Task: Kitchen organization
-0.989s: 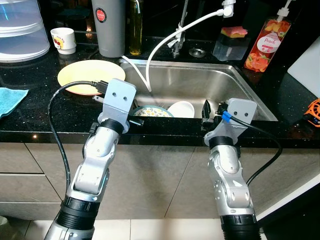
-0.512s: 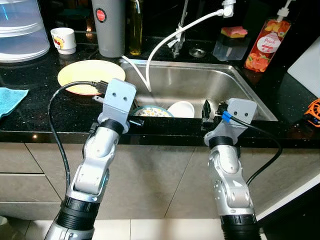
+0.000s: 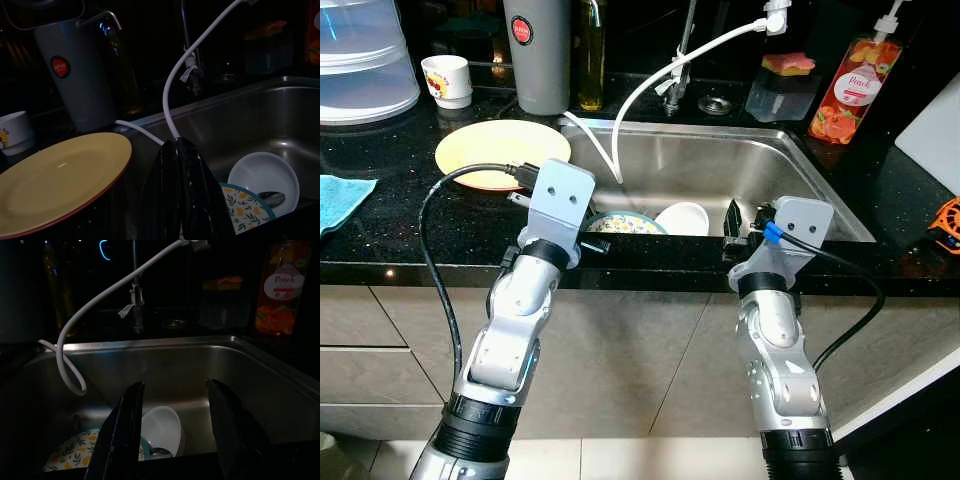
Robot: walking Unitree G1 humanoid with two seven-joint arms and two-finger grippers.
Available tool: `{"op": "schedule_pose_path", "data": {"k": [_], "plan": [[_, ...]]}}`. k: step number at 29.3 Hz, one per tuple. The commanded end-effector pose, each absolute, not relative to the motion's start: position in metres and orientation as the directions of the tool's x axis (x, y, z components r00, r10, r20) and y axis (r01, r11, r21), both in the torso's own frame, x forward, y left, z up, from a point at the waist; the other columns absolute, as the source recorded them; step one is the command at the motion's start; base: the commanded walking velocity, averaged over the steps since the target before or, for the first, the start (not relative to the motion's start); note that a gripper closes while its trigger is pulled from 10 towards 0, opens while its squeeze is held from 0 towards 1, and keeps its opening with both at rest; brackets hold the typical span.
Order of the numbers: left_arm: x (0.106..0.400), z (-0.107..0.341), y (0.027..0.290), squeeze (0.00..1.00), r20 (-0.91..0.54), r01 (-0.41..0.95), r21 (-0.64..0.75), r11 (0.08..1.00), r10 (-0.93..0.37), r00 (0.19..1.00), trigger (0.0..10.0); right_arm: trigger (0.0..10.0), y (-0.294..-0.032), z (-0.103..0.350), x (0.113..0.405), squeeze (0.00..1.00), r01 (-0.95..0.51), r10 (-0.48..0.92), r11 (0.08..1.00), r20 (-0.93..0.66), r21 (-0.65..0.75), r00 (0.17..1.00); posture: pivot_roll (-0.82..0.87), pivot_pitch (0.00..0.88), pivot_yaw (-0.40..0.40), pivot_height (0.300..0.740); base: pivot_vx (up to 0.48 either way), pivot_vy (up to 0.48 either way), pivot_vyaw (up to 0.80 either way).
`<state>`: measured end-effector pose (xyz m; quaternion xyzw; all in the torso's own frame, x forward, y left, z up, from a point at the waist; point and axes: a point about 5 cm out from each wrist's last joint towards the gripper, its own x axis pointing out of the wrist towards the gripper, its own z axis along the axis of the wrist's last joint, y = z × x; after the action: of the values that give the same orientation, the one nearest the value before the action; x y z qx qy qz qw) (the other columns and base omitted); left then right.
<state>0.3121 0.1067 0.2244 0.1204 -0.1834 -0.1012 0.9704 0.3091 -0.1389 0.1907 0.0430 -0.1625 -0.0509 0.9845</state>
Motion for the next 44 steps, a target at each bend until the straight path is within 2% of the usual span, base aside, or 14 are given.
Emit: {"op": "schedule_pose_path", "data": {"k": [1, 44], "plan": [[0.3099, 0.2242, 0.1044, 0.0, 0.331, 0.159, 0.279, 0.947, -0.251, 0.91, 10.0, 10.0, -0.1414, 0.1893, 0.309, 0.0, 0.094, -0.119, 0.991, 0.306, 0.096, 0.945, 0.21, 0.0, -0.053, 0.74, 0.0, 0.0, 0.0], [0.3097, 0.2244, 0.104, 0.0, 0.331, 0.163, 0.282, 0.946, -0.255, 0.908, 10.0, 10.0, -0.1401, 0.1897, 0.3092, 0.0, 0.089, -0.115, 0.991, 0.307, 0.097, 0.945, 0.21, 0.0, -0.05, 0.74, 0.0, 0.0, 0.0]]}}
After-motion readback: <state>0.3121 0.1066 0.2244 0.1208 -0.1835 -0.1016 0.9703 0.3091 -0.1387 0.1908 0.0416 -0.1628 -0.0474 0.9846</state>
